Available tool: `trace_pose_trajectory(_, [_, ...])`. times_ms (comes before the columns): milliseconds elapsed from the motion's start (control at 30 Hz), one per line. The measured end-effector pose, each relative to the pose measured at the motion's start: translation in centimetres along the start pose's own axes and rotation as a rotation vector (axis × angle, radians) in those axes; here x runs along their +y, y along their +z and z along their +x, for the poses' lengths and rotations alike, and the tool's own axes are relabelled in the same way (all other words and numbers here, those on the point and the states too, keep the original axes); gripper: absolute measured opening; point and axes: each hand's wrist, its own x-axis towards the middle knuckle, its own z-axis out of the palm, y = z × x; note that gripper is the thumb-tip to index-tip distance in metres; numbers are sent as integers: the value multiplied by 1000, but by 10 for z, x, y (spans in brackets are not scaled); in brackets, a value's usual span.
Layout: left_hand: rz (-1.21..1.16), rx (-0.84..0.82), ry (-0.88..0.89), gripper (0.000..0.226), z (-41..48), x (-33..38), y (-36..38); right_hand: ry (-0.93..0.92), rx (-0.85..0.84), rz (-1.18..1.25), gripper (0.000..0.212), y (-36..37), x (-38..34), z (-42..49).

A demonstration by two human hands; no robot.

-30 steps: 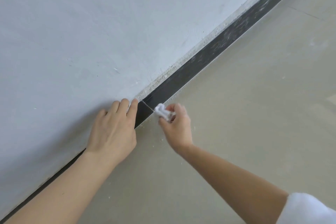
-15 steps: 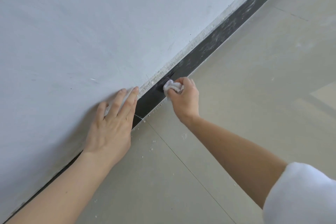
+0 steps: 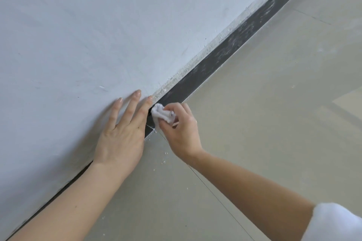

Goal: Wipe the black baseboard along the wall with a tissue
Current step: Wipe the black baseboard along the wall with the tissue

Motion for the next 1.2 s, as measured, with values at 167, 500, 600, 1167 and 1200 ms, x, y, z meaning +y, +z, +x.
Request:
trace_pose_trajectory(167, [34,-30,0,77,-1,-4,-1,66,83,79,14,-22,-15,38])
trace_pose_trajectory(500, [-22,-42,7,72,0,-2,-3,288,478,28,4,-73,18,86])
trace_pose_trajectory(600, [-11,-30,16,72,0,0,-3,233,317,-10,9,-60,16,54])
trace_pose_trajectory(1167, [12,-24,62,75,-4,-1,-4,223,442,18,11,-82,2,93])
trace_pose_trajectory(1200, [9,0,55,74,-5,-2,-2,205,382,-2,12,-81,4,84])
